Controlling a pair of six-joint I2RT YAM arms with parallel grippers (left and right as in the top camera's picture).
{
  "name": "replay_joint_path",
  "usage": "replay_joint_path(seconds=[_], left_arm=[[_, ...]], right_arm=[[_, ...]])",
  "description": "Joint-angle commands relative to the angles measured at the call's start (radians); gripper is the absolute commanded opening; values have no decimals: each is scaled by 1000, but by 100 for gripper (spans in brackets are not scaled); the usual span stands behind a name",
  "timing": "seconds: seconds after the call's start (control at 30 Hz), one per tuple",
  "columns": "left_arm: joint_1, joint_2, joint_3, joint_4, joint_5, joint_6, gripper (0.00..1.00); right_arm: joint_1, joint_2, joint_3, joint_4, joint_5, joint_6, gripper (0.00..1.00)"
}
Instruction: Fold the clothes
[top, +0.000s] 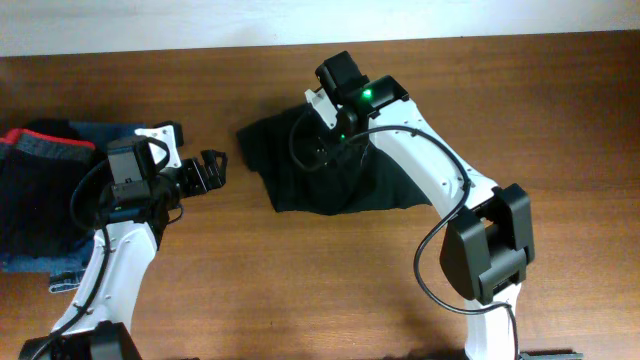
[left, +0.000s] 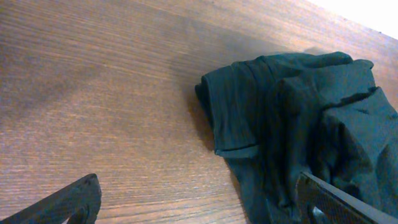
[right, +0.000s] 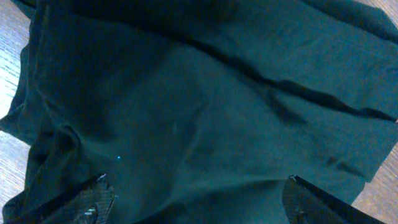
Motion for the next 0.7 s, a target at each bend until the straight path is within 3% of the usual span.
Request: replay_joint_path(seconds=[0.0,0.2,0.3,0.4,0.47,0.67], left_arm=[[-15,-20,11,11,28,16,99],[-134,-20,23,13,29,133,99],[-198,-19,81,-56,30,248,99],[-262,21,259,-256,29,404,99],[-283,69,365,-338,30,421,99],[-359,237,566,-416,60,507,99]], right_arm=[[13,-27,10,18,114,119,93],[-46,-31,11,-13,164,255,98],[-100,-37,15,-76,165,330,99],[-194,-66,23,-152,161,394,99],[-241,-91,23,-183,131,394,99],[-365,-121,23,-274,107,425,99]])
